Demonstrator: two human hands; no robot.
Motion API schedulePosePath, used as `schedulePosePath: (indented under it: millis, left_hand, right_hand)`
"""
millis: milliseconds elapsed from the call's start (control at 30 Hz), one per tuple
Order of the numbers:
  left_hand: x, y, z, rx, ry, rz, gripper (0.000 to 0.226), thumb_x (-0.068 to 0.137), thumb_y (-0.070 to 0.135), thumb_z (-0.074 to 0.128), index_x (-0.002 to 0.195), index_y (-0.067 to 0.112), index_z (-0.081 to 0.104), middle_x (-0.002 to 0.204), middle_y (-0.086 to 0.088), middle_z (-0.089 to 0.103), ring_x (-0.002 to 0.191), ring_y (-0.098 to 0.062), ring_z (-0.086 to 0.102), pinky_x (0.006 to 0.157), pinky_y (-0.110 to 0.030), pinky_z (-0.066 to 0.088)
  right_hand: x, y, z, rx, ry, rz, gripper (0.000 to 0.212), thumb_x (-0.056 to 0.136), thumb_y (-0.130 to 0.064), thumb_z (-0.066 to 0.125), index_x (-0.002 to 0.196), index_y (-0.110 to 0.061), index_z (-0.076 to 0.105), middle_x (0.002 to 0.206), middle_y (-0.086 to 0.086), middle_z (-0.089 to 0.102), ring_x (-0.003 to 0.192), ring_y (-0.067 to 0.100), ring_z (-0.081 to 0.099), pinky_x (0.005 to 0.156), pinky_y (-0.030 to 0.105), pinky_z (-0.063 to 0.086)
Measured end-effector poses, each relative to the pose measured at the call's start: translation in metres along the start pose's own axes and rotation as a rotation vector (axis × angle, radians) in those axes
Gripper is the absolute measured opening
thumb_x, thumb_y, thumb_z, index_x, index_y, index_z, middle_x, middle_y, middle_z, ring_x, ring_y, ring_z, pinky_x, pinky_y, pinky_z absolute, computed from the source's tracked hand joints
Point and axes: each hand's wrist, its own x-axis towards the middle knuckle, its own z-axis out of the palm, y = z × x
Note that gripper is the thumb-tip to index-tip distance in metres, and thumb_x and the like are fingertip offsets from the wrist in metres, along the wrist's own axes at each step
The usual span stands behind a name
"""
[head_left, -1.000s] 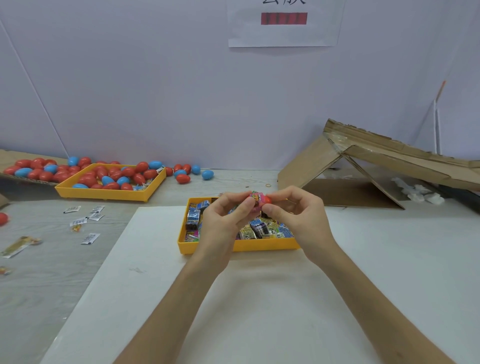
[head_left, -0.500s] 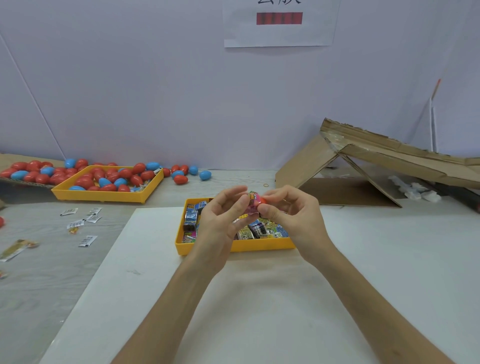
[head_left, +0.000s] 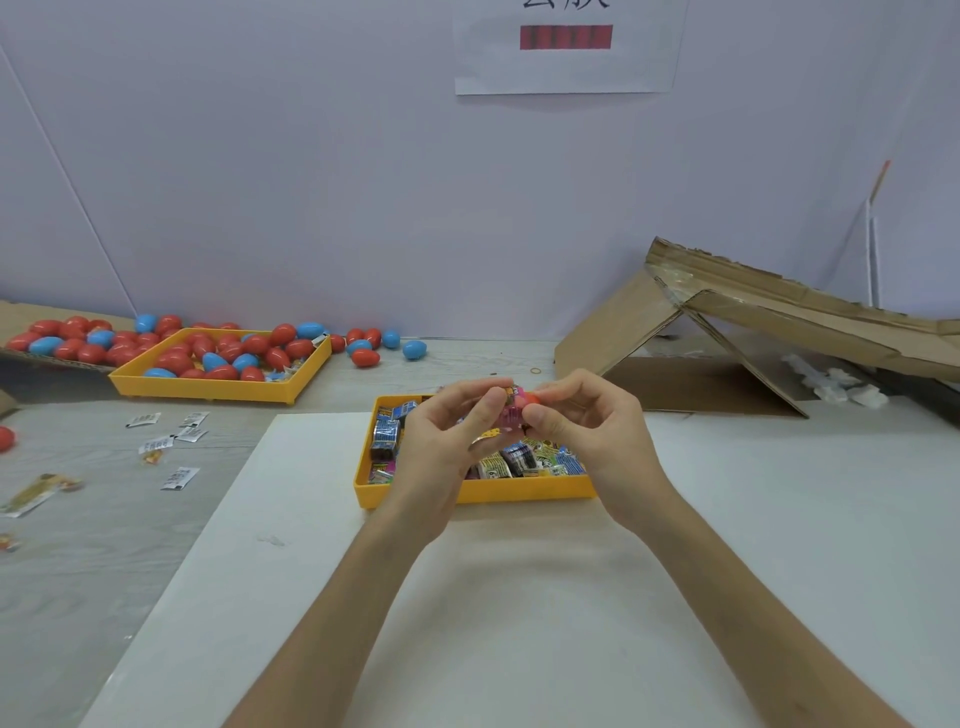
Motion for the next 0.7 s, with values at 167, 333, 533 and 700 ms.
schedulePosePath:
  millis: [167, 333, 533, 700]
  left_hand:
    - [-0.0009, -0.0017, 0.0014, 0.216, -0.051, 0.075, 0.035, 0.084, 0.021, 0.076, 0.119, 0.022, 0.072, 0.108, -0.005, 0.074, 0.099, -0.024, 0.073, 0.079, -0.03, 0.06]
    - [0.0004, -0.0079, 0.0004, 0.412, -0.018, 0.141, 0.031, 0.089, 0.007, 0.075, 0.115, 0.022, 0.071, 0.101, -0.002, 0.077, 0.094, -0.021, 0.074, 0.079, -0.031, 0.061]
    - [0.0007, -0.0091, 0.001, 0.429, -0.012, 0.162, 0.024, 0.096, 0.014, 0.067, 0.117, 0.022, 0.068, 0.094, -0.002, 0.078, 0.087, -0.02, 0.075, 0.074, -0.026, 0.06]
    - [0.0007, -0.0072, 0.0, 0.35, 0.013, 0.053, 0.023, 0.094, 0.031, 0.063, 0.106, 0.013, 0.072, 0.085, -0.009, 0.078, 0.078, -0.024, 0.076, 0.065, -0.024, 0.06]
  right_hand:
    - [0.0036, 0.0014, -0.0036, 0.074, 0.04, 0.081, 0.025, 0.079, -0.026, 0.076, 0.096, -0.007, 0.07, 0.086, 0.013, 0.074, 0.08, 0.027, 0.073, 0.074, 0.031, 0.06]
    - [0.0042, 0.0053, -0.005, -0.002, 0.057, 0.103, 0.029, 0.084, -0.033, 0.071, 0.095, -0.006, 0.071, 0.084, 0.012, 0.074, 0.077, 0.022, 0.071, 0.074, 0.032, 0.061]
    - [0.0029, 0.0049, -0.005, -0.03, -0.035, 0.043, 0.023, 0.085, -0.025, 0.073, 0.108, -0.023, 0.074, 0.1, 0.006, 0.075, 0.085, 0.023, 0.073, 0.08, 0.038, 0.061]
    - [0.002, 0.0067, -0.0048, -0.133, -0.083, 0.023, 0.03, 0.089, -0.009, 0.075, 0.117, -0.021, 0.072, 0.104, 0.003, 0.074, 0.079, 0.019, 0.069, 0.076, 0.036, 0.06]
